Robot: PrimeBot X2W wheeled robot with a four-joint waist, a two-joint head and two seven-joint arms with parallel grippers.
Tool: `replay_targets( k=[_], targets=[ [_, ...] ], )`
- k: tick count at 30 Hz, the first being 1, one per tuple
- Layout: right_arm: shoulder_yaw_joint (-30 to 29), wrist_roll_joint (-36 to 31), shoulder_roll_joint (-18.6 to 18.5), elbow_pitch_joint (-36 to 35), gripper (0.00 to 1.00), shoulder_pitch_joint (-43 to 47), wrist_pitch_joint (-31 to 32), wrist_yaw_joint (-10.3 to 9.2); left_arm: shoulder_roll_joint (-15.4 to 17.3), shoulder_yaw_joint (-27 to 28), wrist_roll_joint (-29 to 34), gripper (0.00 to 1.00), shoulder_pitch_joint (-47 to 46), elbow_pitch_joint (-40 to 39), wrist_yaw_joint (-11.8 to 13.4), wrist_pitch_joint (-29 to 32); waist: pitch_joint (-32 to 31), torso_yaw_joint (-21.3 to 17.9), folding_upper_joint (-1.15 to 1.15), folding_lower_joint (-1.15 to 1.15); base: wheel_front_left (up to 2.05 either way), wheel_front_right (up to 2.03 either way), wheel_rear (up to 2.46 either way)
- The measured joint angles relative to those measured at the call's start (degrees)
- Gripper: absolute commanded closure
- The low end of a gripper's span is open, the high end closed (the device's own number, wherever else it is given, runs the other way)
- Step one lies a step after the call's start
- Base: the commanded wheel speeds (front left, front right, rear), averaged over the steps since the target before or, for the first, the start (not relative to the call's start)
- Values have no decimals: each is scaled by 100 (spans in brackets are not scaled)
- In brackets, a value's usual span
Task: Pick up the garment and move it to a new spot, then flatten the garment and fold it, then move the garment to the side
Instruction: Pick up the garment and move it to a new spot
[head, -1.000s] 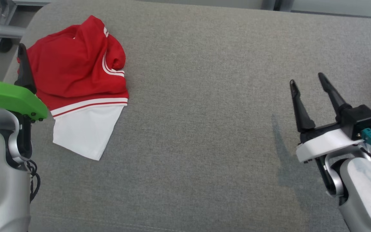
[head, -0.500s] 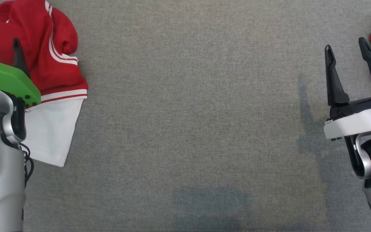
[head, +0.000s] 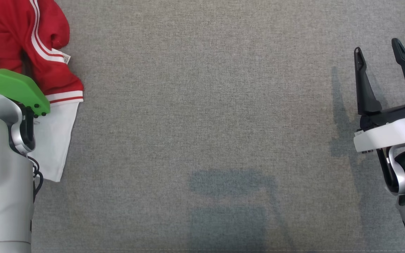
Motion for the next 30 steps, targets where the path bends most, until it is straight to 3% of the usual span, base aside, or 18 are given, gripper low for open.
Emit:
replay_targets(
  k=[1, 6, 13, 21, 26, 30],
  targets=[
    [8, 0, 0, -2, 0, 0, 0, 1, 0, -2, 27, 100, -36, 56, 0, -48, -1, 3, 0, 0, 0, 0, 0],
    [41, 0, 4, 26, 0, 0, -9, 8, 1, -13, 175, 100, -123, 276, 0, -369, -57, 9, 0, 0, 0, 0, 0],
    [94, 46, 154, 190, 0, 1, -148, 11, -92, -49, 236, 100, -241, 211, -38, -1370, -278, 27, 0, 0, 0, 0, 0],
    [190, 147, 357, 533, 0, 1, -376, 16, -304, -205, 202, 100, -241, 194, -414, -2147, -700, 42, 0, 0, 0, 0, 0],
    [214, 227, 514, 742, 0, 16, -541, 16, -446, -303, 145, 100, -255, -90, -626, -2187, -1038, 25, 0, 0, 0, 0, 0],
    [199, 292, 564, 915, 0, 41, -623, 15, -747, -427, 79, 100, -291, -333, -845, -2187, -1327, -13, 0, 0, 0, 0, 0]
  ],
)
